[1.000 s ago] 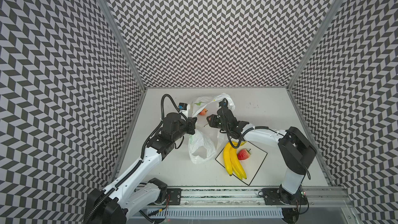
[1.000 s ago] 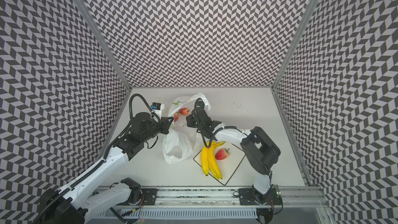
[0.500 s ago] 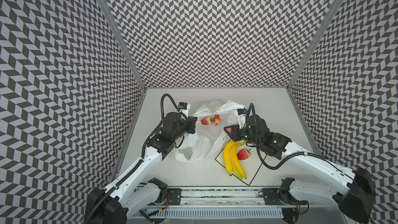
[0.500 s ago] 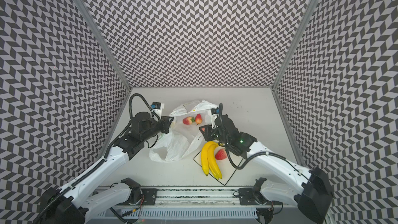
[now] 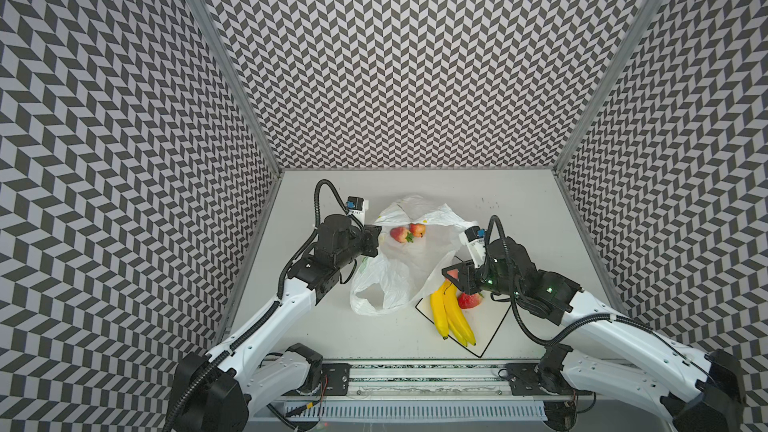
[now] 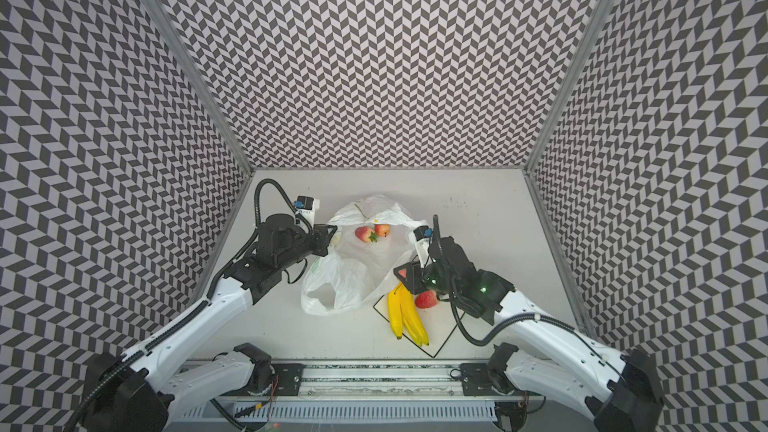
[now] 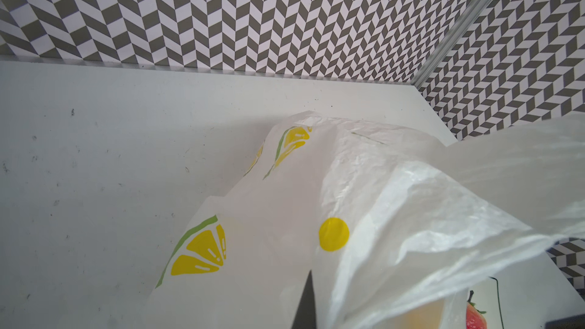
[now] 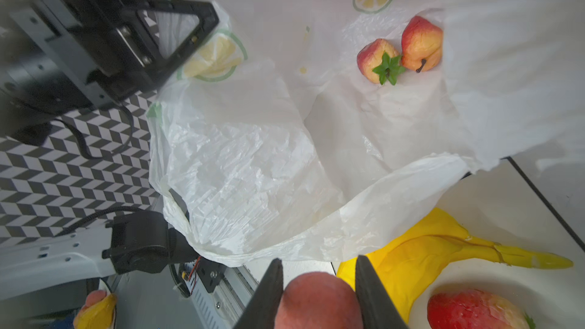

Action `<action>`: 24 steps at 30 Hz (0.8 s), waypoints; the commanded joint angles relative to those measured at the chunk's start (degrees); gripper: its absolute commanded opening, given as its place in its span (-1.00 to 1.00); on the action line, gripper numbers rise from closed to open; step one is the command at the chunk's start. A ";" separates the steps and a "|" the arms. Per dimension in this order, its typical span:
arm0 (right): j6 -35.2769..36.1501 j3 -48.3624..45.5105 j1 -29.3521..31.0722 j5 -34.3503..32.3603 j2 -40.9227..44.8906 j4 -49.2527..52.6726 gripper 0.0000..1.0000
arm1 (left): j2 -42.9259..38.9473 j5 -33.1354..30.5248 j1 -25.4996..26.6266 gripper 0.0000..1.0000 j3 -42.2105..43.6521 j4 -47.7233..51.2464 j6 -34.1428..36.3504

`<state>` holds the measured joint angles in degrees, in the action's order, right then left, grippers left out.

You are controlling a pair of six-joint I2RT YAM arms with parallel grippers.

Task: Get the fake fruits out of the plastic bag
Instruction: 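Lift the apple out of the bag and carry it over the mat, then lower the apple beside the bananas and open the right gripper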

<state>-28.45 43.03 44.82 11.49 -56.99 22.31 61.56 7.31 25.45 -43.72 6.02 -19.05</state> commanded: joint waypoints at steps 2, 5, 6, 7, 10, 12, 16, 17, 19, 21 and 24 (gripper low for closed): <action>1.30 0.77 0.01 0.00 2.08 6.89 -0.66 | 1.77 -2.56 -0.27 -1.00 -4.19 -2.31 -2.63; -3.76 -0.32 -0.08 -5.44 6.25 13.05 -0.67 | 2.68 -2.58 -0.26 -1.00 -4.54 -3.23 -3.22; -6.50 -1.27 -0.08 -7.26 7.69 14.93 -0.68 | 2.92 -2.55 -0.31 -1.00 -4.65 -3.37 -3.23; -9.51 -2.36 -0.08 -8.87 9.32 16.53 -0.68 | 3.12 -2.42 -0.31 -1.00 -4.76 -3.30 -3.27; -17.01 -5.60 -0.17 -11.68 12.36 20.93 -0.68 | 3.53 -2.45 -0.28 -1.00 -4.75 -3.05 -2.97; -21.03 -7.30 -0.26 -13.61 12.89 22.75 -0.69 | 3.72 -2.10 -0.29 -1.00 -4.75 -2.88 -2.75; -24.41 -11.08 -0.56 -15.94 11.90 21.23 -0.68 | 3.88 -1.73 -0.36 -1.00 -5.35 -2.09 -2.14; -24.07 -11.96 -1.02 -15.31 11.35 19.73 -0.68 | 3.83 -1.74 -0.32 -1.00 -5.51 -1.88 -2.06; -22.56 -13.38 -2.37 -12.92 9.54 17.35 -0.65 | 3.84 -1.60 -0.32 -1.00 -5.87 -1.42 -1.65; -21.26 -14.21 -2.96 -13.12 8.20 16.64 -0.62 | 3.87 -1.43 -0.34 -1.00 -5.99 -1.28 -1.69; -20.74 -16.55 -3.93 -13.07 8.15 14.22 -0.50 | 3.93 -1.21 -0.37 -1.00 -6.27 -0.89 -1.69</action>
<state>-48.90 27.77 41.65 -1.08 -49.04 41.19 65.36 5.72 25.45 -47.94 4.78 -21.02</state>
